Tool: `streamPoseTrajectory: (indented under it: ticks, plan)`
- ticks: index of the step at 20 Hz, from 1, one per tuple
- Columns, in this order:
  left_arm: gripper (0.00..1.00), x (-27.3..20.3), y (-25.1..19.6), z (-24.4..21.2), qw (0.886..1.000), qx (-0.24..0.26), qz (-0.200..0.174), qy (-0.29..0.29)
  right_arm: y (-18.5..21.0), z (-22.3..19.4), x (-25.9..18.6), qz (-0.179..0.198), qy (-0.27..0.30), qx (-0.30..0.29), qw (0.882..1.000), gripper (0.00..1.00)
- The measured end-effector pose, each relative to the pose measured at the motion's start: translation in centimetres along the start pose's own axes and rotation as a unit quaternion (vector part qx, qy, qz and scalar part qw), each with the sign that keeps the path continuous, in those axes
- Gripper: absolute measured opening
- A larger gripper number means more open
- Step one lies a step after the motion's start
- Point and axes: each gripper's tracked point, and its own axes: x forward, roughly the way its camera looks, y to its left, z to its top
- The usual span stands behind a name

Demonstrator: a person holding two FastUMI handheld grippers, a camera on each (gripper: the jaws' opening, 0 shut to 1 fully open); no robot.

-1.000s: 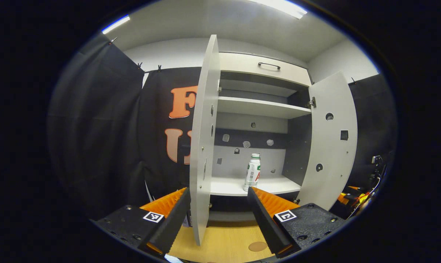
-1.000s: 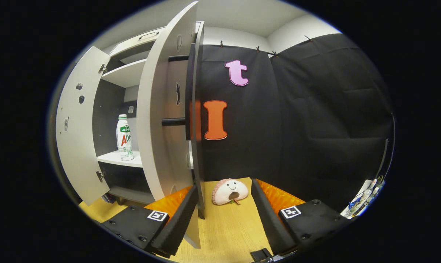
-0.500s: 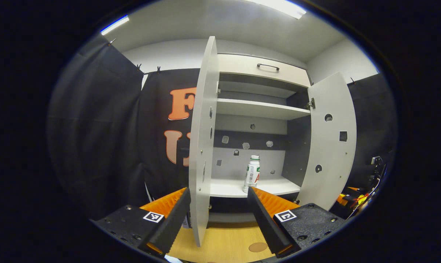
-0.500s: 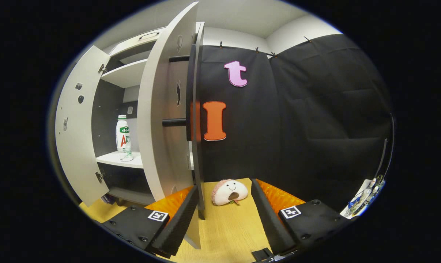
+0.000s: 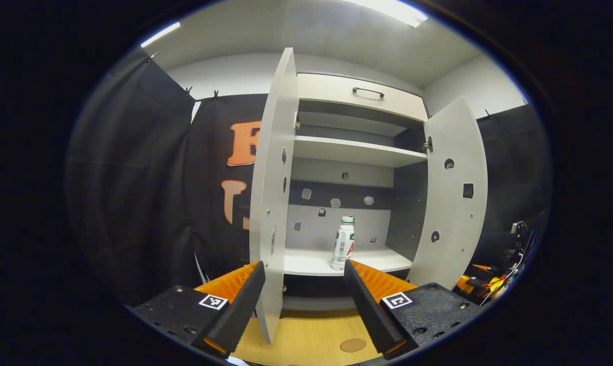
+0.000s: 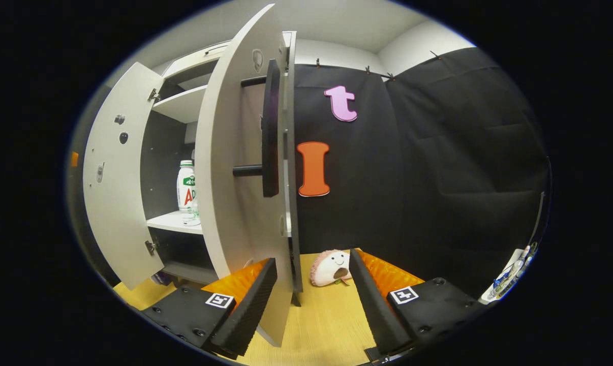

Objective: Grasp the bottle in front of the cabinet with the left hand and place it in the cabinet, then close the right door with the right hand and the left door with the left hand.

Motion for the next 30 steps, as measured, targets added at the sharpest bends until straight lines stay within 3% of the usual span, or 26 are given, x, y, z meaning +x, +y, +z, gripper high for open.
streamPoseTrajectory:
  ticks: [8, 9, 11, 12, 13, 14, 16, 17, 22, 23, 24, 25, 27, 28, 29, 30]
  plan:
    - [0.95, 0.0, 0.5, 0.1, 1.0, 0.0, 0.012, -0.003, 4.4, 0.1, 1.1, 0.043, -0.001, -0.007, 0.999, 0.95]
    - [0.95, 0.0, 0.5, 0.2, 1.0, -0.002, 0.015, -0.004, 4.8, -0.1, 1.1, 0.045, -0.002, -0.006, 0.999, 0.88]
    - [0.95, 0.0, 0.7, 0.2, 1.0, -0.004, 0.018, -0.006, 5.8, -0.1, 1.2, 0.052, -0.002, -0.002, 0.999, 0.88]
    - [0.95, 0.0, 0.8, 0.2, 1.0, -0.005, 0.02, -0.006, 6.3, 0.0, 1.4, 0.055, -0.002, 0.0, 0.998, 0.95]
    - [0.95, 0.0, 0.9, 0.2, 1.0, -0.006, 0.021, -0.006, 6.6, 0.0, 1.7, 0.057, -0.003, -0.001, 0.998, 0.95]
    - [0.95, 0.0, 1.1, 0.1, 1.0, -0.006, 0.023, -0.006, 6.9, 0.0, 1.9, 0.059, -0.004, -0.004, 0.998, 0.88]
    - [0.95, -0.2, 1.7, -0.1, 1.0, -0.006, 0.03, -0.006, 7.3, 0.2, 2.5, 0.059, -0.008, -0.008, 0.998, 0.88]
    - [0.95, -0.3, 1.9, -0.3, 0.999, -0.005, 0.032, -0.004, 7.4, 0.4, 3.1, 0.057, -0.008, -0.01, 0.998, 0.95]
    - [0.92, -0.6, 2.8, -1.1, 0.999, -0.007, 0.042, 0.005, 7.5, 0.8, 5.3, 0.048, -0.01, -0.006, 0.999, 0.95]
    - [0.95, -0.6, 3.1, -1.1, 0.999, -0.006, 0.045, 0.005, 7.7, 0.8, 5.4, 0.051, -0.011, -0.005, 0.999, 0.88]
    - [0.95, -0.7, 3.2, -1.2, 0.999, -0.005, 0.047, 0.005, 8.0, 0.8, 5.6, 0.053, -0.011, -0.006, 0.999, 0.88]
    - [0.95, -0.7, 3.4, -1.2, 0.999, -0.005, 0.05, 0.005, 8.3, 0.8, 6.0, 0.057, -0.012, -0.008, 0.998, 0.96]
    - [0.95, -0.7, 3.8, -1.3, 0.999, -0.004, 0.054, 0.004, 9.3, 0.7, 6.5, 0.065, -0.013, -0.012, 0.998, 0.96]
    - [0.95, -0.8, 3.9, -1.4, 0.998, -0.004, 0.055, 0.004, 9.8, 0.6, 6.9, 0.069, -0.011, -0.014, 0.997, 0.88]
    - [0.95, -0.9, 4.1, -1.4, 0.998, -0.004, 0.057, 0.004, 10.3, 0.4, 7.5, 0.072, -0.009, -0.014, 0.997, 0.88]
    - [0.95, -0.9, 4.4, -1.6, 0.998, -0.004, 0.06, 0.004, 10.9, 0.1, 8.0, 0.076, -0.004, -0.012, 0.997, 0.96]
